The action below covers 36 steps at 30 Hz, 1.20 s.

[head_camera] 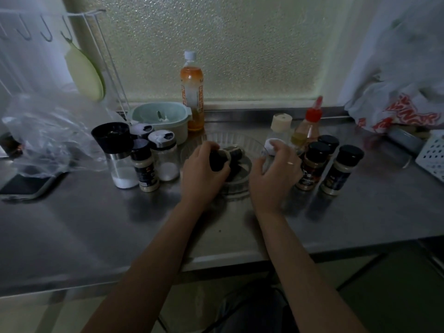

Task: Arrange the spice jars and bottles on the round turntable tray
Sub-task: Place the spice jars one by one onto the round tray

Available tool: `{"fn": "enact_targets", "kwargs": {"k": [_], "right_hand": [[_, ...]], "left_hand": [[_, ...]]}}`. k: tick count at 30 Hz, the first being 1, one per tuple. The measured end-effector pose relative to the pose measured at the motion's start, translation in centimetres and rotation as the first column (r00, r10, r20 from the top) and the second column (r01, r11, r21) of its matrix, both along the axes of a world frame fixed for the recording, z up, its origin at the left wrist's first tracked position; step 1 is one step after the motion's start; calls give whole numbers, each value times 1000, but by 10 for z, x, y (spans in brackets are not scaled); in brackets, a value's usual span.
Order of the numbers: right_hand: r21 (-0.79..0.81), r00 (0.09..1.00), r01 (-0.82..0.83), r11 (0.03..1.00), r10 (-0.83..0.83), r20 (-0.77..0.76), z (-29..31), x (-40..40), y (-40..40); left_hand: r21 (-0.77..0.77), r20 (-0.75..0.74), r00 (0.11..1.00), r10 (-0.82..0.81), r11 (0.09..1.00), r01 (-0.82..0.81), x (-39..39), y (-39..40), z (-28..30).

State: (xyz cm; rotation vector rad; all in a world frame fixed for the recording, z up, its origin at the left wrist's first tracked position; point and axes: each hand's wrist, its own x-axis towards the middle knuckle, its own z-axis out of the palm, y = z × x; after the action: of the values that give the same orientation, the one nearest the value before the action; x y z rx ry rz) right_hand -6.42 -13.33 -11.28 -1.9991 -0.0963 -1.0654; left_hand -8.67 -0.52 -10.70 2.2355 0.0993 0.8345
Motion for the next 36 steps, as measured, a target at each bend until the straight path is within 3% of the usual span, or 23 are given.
{"fn": "enact_targets", "kwargs": {"k": [5, 8, 13, 20, 23, 26, 29, 31, 36], "right_hand": [[63, 957, 263, 963, -268, 108, 6, 0, -13], [120, 927, 359, 926, -368, 69, 8, 2, -26], [248, 949, 314, 917, -313, -44, 4, 10, -32], [276, 913, 359, 892, -273, -304, -2, 22, -35], [276, 903, 380, 883, -288, -319, -3, 23, -35], [373, 967, 254, 892, -234, -98, 2, 16, -32], [438, 988, -149, 887, 113, 107, 10, 2, -20], [449, 934, -341, 826, 352, 62, 12, -5, -6], [187, 876, -410, 893, 443, -191, 6, 2, 9]], "left_hand": [[-17, 116, 993, -21, 1000, 23, -2, 1, -2], [-58, 208, 978, -17, 998, 29, -4, 1, 1], [-139, 277, 960, 32, 990, 7, -1, 4, -2], [-129, 222, 975, -7, 991, 37, 1, 4, 1], [-95, 178, 983, -40, 994, 58, 4, 4, 0], [-150, 159, 984, -76, 983, 101, 8, 7, 2], [-221, 188, 979, -81, 968, 122, 8, 7, 5], [-233, 194, 979, -62, 967, 108, 7, 6, 6], [-211, 168, 984, -55, 973, 90, 9, 6, 5]]}}
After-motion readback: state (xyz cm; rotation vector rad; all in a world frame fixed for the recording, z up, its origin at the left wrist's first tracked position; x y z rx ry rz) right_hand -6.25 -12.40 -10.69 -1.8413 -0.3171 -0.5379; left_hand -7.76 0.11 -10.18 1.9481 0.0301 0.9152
